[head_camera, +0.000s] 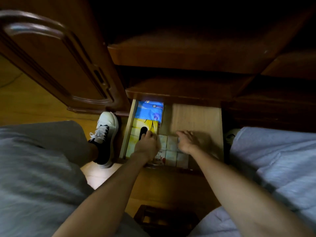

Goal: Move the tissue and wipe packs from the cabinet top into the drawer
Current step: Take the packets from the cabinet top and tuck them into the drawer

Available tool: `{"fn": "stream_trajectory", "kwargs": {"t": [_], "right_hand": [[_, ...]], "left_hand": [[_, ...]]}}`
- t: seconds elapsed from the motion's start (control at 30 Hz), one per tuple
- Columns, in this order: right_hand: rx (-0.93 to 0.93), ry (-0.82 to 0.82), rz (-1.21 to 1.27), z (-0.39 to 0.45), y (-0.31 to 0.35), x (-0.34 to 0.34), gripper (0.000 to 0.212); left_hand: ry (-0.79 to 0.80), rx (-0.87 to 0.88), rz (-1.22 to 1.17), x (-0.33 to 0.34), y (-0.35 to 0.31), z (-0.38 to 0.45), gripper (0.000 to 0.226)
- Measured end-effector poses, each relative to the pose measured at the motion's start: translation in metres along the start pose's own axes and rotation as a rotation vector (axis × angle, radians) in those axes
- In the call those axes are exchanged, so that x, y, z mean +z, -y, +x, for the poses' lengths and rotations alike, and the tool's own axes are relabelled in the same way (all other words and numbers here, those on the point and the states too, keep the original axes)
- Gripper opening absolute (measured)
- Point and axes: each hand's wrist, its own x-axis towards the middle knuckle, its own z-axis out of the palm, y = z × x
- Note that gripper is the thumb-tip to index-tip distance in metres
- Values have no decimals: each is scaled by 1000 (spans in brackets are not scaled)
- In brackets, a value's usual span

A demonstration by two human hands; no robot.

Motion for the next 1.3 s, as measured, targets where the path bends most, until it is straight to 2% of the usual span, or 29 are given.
{"fn": "stream_trajectory", "kwargs": {"t": [0.1,0.17,0.23,0.3,0.43,0.5,0.6,0.67,0.7,0.8,0.87,1.03,1.13,1.2,1.27,1.3], "right_hand": [[-77,50,152,-24,14,-31,60],[-168,133,272,-45,19,-64,57],[-250,120,313,-69,25,-106,53],[-331,-74,349,-98,28,-153,40],[-417,-596,305,-169,39,-263,15],[-418,-788,245,-202,48,-316,14],[-358,-1083,119,-227,60,-381,21],[-304,-1198,26,-221,60,-414,18],[-264,-1178,-6,-214,57,-426,24],[-58,-905,-77,-183,43,-446,61],[32,-840,-120,-162,34,-456,72],[33,-982,-282,-130,23,-497,80],[82,-886,-230,-105,13,-514,82],[85,-818,-216,-87,11,-525,84],[74,-858,-307,-71,15,-539,89],[57,-888,-344,-65,19,-546,92]], "left_hand": [[147,74,-43,-27,2,0,39],[117,74,-72,-56,-1,-3,53],[5,73,-122,-97,-10,-10,55],[-173,109,-107,-148,-25,-20,47],[-705,306,-70,-263,-71,-55,23],[-935,408,-55,-317,-95,-74,17],[-1102,476,-55,-380,-126,-85,14],[-1101,471,-60,-410,-143,-77,14],[-1066,466,-62,-421,-150,-68,15],[-947,472,-59,-441,-168,-33,19],[-910,489,-50,-451,-179,-6,22],[-837,466,41,-479,-212,76,39],[-793,429,109,-493,-226,126,61],[-697,379,161,-497,-226,160,70],[-600,302,163,-499,-223,186,72],[-609,275,182,-500,-222,194,72]]}}
